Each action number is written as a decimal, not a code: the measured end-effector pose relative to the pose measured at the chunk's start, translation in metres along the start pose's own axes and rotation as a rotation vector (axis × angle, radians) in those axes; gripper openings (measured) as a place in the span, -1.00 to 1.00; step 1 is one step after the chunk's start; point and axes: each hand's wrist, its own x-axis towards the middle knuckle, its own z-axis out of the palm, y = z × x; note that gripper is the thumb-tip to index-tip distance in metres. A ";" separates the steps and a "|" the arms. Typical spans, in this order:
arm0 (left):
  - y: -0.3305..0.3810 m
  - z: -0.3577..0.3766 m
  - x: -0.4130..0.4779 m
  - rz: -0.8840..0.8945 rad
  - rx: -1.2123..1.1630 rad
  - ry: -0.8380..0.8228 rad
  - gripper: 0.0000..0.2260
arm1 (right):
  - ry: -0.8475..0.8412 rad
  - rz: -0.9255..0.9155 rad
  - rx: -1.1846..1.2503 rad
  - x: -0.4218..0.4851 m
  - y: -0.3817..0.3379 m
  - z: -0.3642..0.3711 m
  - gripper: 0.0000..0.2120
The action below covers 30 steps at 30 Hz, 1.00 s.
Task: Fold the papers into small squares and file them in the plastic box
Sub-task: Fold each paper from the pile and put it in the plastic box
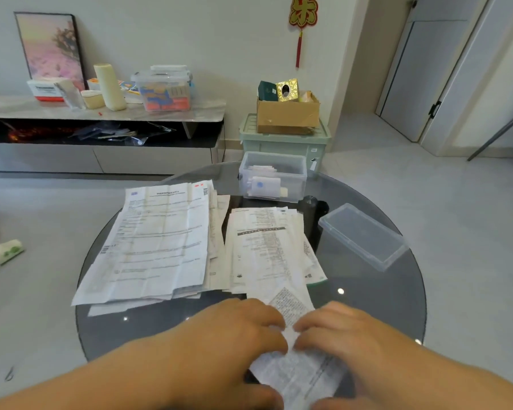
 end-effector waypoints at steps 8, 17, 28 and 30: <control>0.019 0.014 -0.014 -0.066 0.037 0.057 -0.47 | 0.012 0.098 -0.029 -0.025 -0.033 0.010 -0.11; 0.015 0.024 -0.014 -0.144 0.008 0.093 -0.53 | 0.106 0.039 -0.044 -0.039 -0.027 0.030 -0.30; 0.023 0.030 -0.021 -0.103 -0.002 0.005 -0.30 | 0.248 -0.002 -0.028 -0.037 -0.029 0.043 -0.53; 0.024 0.032 -0.022 -0.111 -0.075 0.034 -0.43 | 0.288 0.008 0.038 -0.034 -0.027 0.044 -0.62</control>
